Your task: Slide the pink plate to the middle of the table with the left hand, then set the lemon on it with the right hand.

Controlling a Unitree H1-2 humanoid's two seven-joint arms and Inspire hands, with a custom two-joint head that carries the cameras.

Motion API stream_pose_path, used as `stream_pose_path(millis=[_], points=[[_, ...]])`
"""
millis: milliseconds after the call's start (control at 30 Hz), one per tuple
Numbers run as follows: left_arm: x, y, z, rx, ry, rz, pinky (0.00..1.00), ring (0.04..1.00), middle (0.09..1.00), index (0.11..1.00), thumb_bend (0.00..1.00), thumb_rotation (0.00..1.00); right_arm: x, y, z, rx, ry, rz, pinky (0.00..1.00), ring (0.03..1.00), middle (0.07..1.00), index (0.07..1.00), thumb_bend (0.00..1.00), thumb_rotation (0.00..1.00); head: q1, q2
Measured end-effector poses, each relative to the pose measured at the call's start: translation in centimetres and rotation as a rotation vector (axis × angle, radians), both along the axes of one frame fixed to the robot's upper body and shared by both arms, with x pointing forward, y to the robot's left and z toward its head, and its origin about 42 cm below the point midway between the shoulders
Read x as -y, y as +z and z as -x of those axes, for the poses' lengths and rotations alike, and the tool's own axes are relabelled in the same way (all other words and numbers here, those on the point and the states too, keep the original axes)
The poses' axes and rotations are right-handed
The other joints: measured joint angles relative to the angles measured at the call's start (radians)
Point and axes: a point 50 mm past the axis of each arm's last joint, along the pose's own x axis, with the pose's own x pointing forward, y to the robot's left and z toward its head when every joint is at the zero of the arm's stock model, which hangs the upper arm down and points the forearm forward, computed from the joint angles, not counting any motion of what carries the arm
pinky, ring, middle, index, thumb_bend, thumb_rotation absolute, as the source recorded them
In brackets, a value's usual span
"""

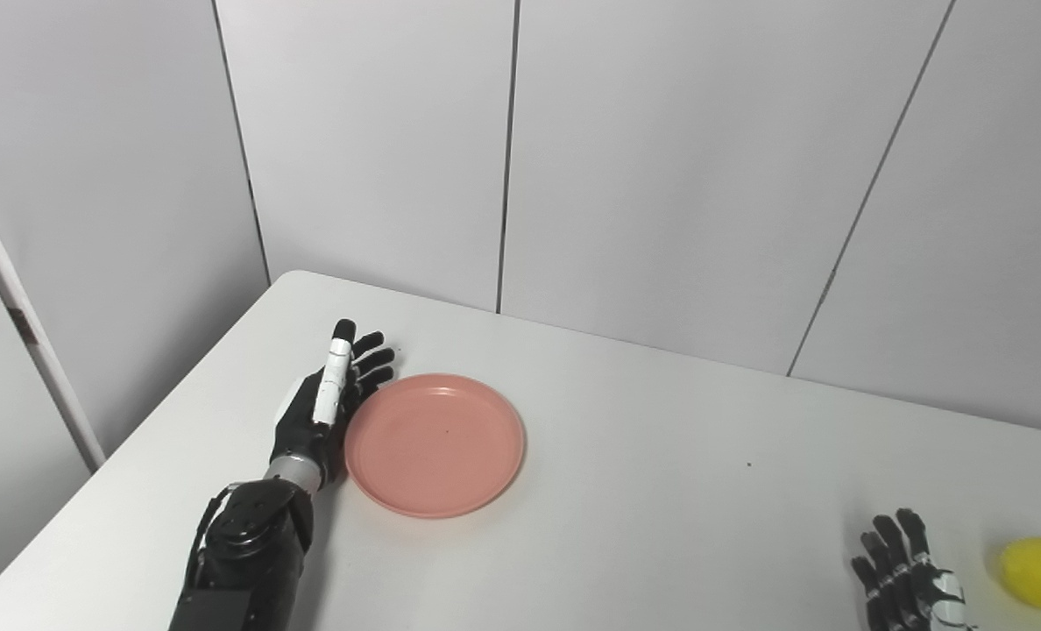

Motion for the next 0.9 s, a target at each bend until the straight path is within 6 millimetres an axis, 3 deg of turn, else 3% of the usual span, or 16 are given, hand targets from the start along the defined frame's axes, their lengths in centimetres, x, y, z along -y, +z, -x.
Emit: stream_pose_path(millis=[900], points=[[2.4,-1.1,0.3,0.0,-0.028,0.086,0.91,0.874,0.849,0.826,0.92,0.94,-0.1,0.0,0.0,0.0,0.002,0.007,1.0,0.982,0.967,1.0,0.65,0.99,-0.014,0.012]])
